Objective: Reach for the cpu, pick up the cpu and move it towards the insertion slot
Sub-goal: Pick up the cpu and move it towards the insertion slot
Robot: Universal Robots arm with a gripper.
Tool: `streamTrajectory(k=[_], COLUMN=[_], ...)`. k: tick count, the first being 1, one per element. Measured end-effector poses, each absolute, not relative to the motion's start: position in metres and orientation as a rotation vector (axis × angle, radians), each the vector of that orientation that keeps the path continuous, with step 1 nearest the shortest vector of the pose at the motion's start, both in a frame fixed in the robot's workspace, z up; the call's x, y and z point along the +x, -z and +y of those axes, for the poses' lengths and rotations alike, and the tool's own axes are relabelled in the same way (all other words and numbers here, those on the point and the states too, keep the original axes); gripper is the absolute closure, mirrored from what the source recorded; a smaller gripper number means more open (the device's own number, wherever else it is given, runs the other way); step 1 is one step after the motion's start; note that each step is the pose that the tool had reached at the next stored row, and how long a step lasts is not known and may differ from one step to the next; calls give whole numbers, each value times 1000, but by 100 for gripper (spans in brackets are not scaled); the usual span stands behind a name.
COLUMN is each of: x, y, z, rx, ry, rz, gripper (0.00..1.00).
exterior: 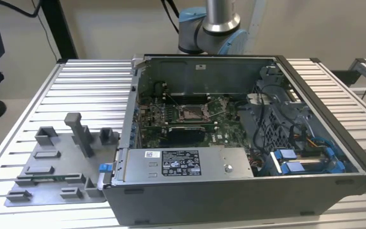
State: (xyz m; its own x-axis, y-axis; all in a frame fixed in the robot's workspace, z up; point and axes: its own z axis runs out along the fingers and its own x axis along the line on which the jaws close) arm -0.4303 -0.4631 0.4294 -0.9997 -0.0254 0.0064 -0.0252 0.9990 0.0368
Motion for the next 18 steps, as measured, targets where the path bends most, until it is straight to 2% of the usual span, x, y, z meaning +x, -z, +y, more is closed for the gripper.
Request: streamTrajectory(k=[18], x=[-429], y=[-438], z=[-463], rx=[40], ry=[58], rz=[-3134], gripper=[100])
